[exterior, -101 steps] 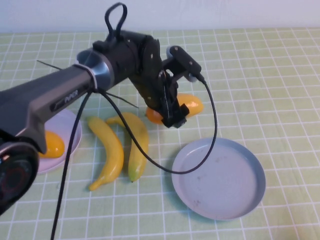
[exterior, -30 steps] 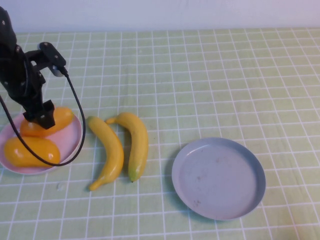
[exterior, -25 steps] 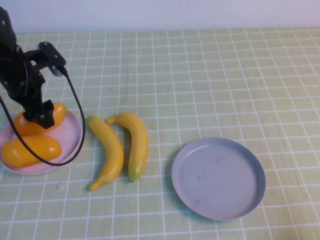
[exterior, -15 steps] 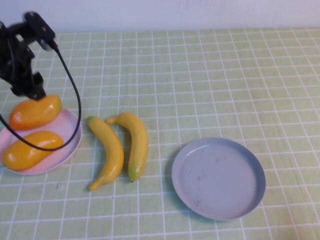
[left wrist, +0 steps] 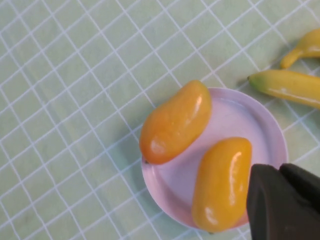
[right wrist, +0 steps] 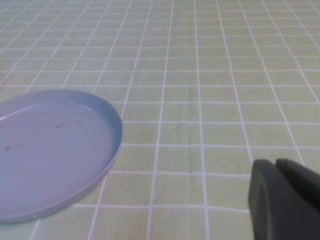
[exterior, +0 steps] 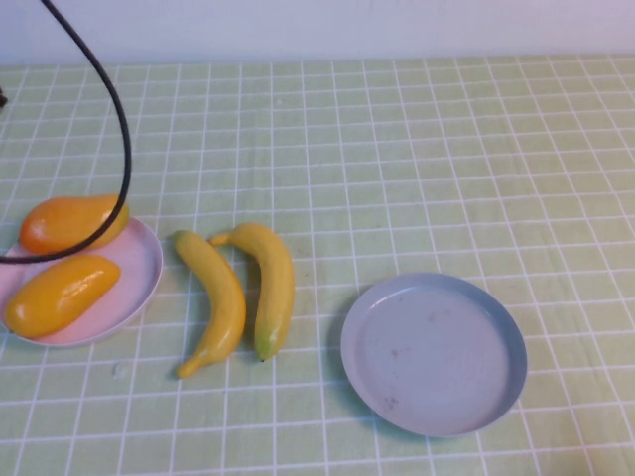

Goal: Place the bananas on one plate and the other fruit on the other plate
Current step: Put another type of fruit in the right plate

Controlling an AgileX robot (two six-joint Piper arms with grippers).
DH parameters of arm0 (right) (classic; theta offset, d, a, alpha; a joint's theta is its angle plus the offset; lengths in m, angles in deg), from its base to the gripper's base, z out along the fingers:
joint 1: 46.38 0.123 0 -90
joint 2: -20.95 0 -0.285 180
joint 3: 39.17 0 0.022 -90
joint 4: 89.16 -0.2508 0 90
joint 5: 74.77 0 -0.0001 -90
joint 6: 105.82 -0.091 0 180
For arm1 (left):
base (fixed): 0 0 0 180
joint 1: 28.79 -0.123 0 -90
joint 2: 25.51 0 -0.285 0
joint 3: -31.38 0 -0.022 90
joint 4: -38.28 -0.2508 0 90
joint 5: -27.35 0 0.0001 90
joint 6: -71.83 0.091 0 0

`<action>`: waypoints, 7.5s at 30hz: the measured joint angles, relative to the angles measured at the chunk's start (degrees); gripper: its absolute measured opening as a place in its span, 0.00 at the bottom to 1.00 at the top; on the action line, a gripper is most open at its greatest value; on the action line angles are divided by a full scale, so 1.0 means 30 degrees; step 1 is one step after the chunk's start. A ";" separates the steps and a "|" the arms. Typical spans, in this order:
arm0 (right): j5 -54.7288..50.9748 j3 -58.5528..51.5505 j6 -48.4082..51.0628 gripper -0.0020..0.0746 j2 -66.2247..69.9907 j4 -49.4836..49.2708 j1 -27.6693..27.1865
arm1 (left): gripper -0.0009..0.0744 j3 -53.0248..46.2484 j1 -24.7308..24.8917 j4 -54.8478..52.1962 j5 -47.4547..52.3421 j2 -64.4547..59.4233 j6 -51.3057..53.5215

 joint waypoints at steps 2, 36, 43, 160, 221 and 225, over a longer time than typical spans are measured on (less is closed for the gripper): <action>0.0000 0.0000 0.0000 0.00 0.0000 0.0000 0.0000 | 0.01 -0.1005 0.0000 0.0000 -0.0178 0.1465 -0.0658; 0.0000 0.0000 0.0000 0.00 0.0000 0.0000 0.0000 | 0.01 -2.4169 0.0000 0.4235 -1.4068 2.3342 -0.5669; 0.0000 0.0000 0.0000 0.00 0.0000 0.0000 0.0000 | 0.01 -2.7186 0.0000 0.2355 -2.0065 2.6064 -0.6877; -1.1466 3.4270 -0.1385 0.42 3.9095 -0.2829 1.1120 | 0.01 -3.2678 0.0000 -0.0928 -1.6494 2.8415 -1.1982; -1.0523 2.3974 -0.7036 0.46 3.3343 0.4057 0.8287 | 0.01 -3.2678 0.0000 -0.0928 -1.6494 2.8415 -1.1982; -1.0266 2.3816 -0.7256 0.45 3.3682 0.4302 0.8036 | 0.01 -3.2678 0.0000 -0.0928 -1.6494 2.8415 -1.1982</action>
